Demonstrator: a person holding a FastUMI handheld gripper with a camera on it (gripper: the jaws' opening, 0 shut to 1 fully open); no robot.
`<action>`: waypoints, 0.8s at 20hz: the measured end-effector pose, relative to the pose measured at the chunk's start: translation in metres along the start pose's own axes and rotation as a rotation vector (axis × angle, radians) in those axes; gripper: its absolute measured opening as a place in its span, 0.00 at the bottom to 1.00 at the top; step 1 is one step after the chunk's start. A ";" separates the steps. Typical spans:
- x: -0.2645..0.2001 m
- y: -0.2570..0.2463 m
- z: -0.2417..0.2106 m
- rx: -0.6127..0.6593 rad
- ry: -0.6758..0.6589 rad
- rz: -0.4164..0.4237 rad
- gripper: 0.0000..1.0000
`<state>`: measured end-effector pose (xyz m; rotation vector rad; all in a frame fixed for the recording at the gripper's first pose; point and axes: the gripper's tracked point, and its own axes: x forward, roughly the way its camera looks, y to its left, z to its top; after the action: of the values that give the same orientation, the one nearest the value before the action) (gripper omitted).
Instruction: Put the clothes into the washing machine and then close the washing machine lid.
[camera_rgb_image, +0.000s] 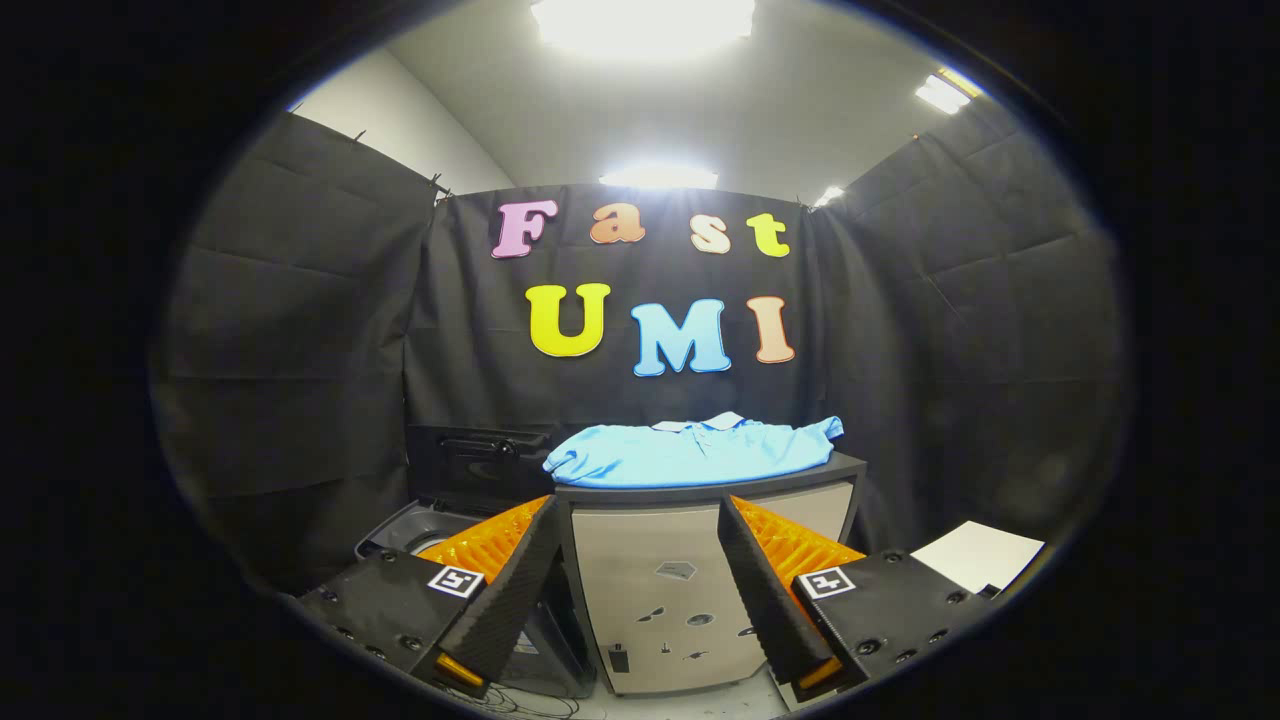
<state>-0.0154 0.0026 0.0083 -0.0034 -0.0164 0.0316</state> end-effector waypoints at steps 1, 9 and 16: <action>-0.002 0.000 0.000 -0.002 0.000 -0.002 0.98; -0.007 -0.002 0.005 0.011 0.012 0.004 0.98; 0.016 -0.010 0.037 -0.001 -0.007 0.013 0.98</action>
<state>0.0000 -0.0070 0.0457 -0.0041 -0.0232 0.0444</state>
